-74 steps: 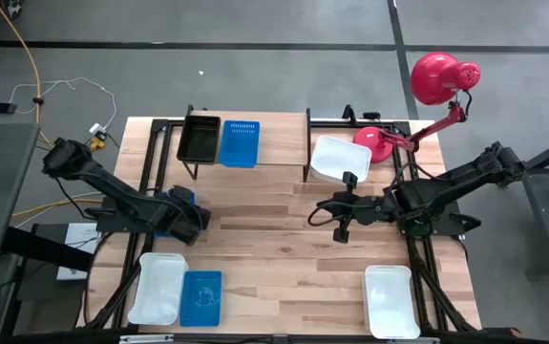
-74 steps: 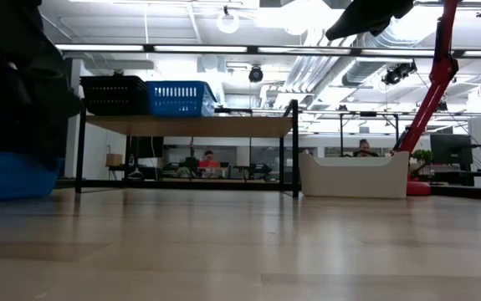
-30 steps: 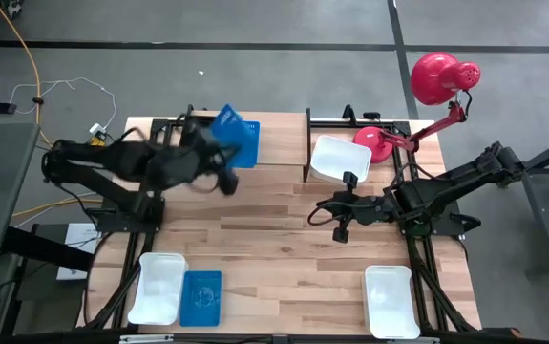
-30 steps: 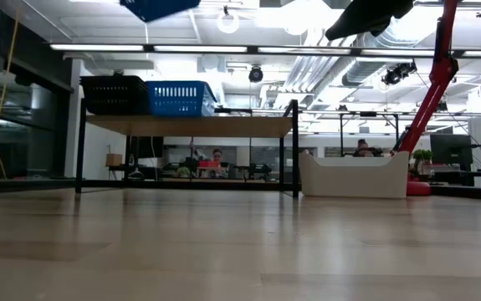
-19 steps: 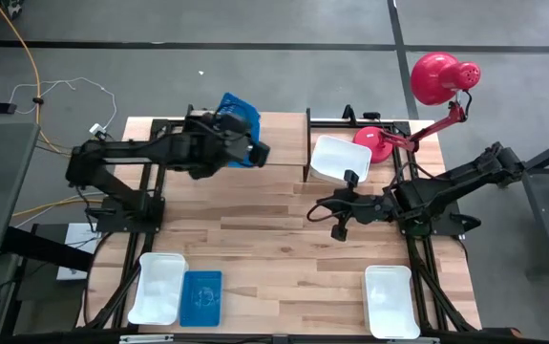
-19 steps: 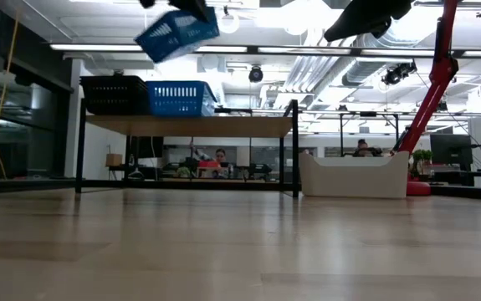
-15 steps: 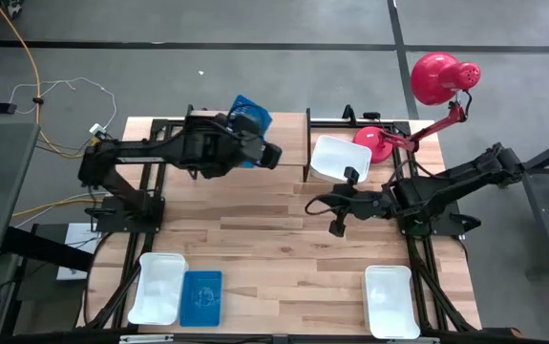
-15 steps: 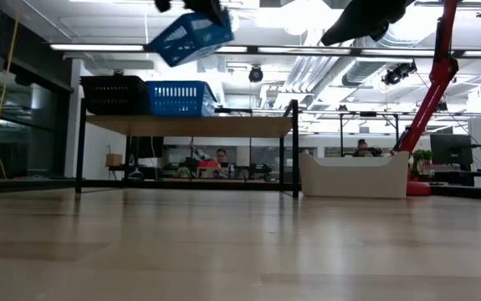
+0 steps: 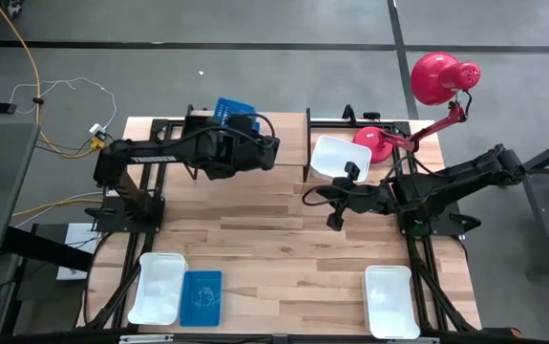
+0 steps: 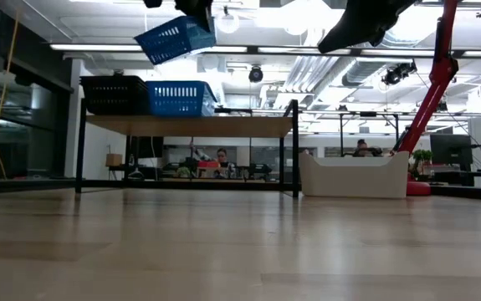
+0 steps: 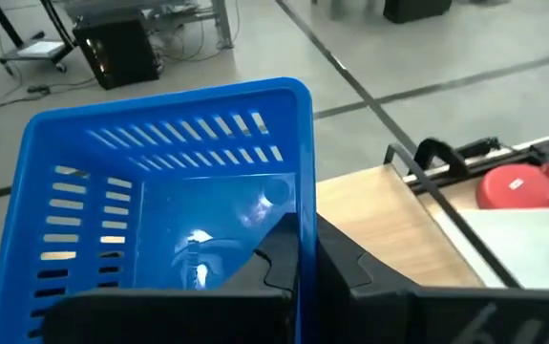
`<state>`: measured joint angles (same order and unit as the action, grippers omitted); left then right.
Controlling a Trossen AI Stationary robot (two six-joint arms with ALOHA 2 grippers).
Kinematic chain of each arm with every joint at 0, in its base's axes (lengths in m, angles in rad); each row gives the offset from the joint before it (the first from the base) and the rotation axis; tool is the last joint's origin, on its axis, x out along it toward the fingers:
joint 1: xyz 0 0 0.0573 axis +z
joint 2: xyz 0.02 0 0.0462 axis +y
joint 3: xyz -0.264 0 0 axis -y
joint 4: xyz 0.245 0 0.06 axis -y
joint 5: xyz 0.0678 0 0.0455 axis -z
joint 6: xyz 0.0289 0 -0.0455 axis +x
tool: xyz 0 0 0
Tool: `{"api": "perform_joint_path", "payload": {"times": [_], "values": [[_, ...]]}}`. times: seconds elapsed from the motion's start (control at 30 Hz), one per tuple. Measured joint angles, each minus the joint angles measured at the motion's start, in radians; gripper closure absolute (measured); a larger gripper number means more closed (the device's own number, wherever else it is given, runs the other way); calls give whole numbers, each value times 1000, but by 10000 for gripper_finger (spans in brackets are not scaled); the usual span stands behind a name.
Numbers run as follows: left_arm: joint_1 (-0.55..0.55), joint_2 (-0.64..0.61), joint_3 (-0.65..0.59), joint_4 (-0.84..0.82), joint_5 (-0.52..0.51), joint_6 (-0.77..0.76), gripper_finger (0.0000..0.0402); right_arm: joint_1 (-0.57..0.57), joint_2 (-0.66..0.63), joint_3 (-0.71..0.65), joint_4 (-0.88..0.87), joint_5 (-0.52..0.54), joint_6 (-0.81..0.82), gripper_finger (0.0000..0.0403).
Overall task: Stack baskets on shelf by color
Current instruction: Stack the top left blue bin on the blue bin on the shelf
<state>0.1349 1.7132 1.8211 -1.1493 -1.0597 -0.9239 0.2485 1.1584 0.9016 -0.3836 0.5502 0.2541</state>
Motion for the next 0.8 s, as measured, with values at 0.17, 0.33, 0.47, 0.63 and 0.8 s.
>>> {"api": "perform_joint_path", "payload": {"times": [0.17,0.33,0.47,0.63,0.8], "values": [[10,30,-7,18,17,-9,401,0,0,0,-1,0,0,403],[11,69,-7,18,4,-9,401,0,0,0,0,0,0,403],[20,95,-7,18,-8,-14,401,0,0,0,0,0,0,403],[40,129,-8,9,11,-26,401,0,0,0,-1,0,0,403],[57,150,-8,-19,8,-70,401,0,0,0,0,0,0,403]]}}
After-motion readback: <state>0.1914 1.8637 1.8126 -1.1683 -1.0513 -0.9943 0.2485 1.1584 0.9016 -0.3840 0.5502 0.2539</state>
